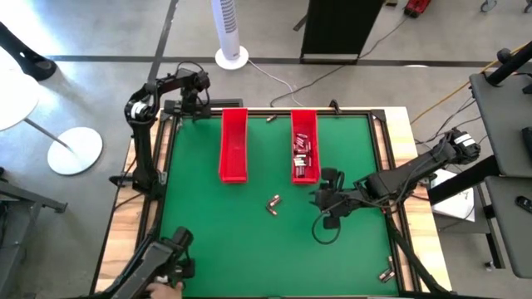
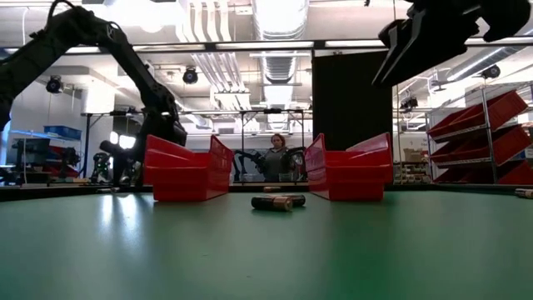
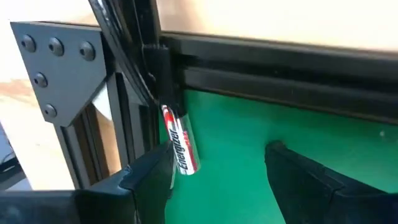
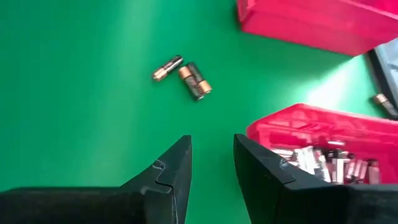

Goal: Sort batteries
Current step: Put the silver battery into the right red bin

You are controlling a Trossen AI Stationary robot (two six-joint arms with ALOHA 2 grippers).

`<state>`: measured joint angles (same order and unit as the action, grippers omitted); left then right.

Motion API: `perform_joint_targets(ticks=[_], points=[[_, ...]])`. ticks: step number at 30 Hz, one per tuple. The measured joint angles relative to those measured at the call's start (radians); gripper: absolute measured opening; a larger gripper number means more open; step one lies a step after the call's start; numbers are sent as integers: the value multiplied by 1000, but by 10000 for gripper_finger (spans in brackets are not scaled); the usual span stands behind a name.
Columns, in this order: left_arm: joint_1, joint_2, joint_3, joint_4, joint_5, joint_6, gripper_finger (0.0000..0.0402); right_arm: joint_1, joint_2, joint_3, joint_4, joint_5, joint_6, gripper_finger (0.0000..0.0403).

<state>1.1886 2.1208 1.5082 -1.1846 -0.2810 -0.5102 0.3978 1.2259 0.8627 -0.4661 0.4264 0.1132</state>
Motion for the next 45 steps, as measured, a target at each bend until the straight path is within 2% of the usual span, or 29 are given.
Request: perform_joint_targets(ticks=[5, 15, 21, 28, 36, 45], points=[[12, 0, -2, -8, 27, 19, 231, -5, -1, 0, 1, 50, -32, 111], [24, 6, 12, -2, 112, 75, 231, -8, -3, 0, 0, 49, -59, 126], [19, 5, 32, -1, 165, 72, 231, -9, -3, 0, 0, 48, -61, 115], [17, 10, 25, 27, 104, -10, 231, -9, -3, 0, 0, 47, -57, 99], [18, 10, 26, 59, 88, -65, 231, -9, -3, 0, -1, 46, -59, 86], [18, 3, 27, 55, 96, -29, 231, -12, -3, 0, 6, 75, -59, 90]])
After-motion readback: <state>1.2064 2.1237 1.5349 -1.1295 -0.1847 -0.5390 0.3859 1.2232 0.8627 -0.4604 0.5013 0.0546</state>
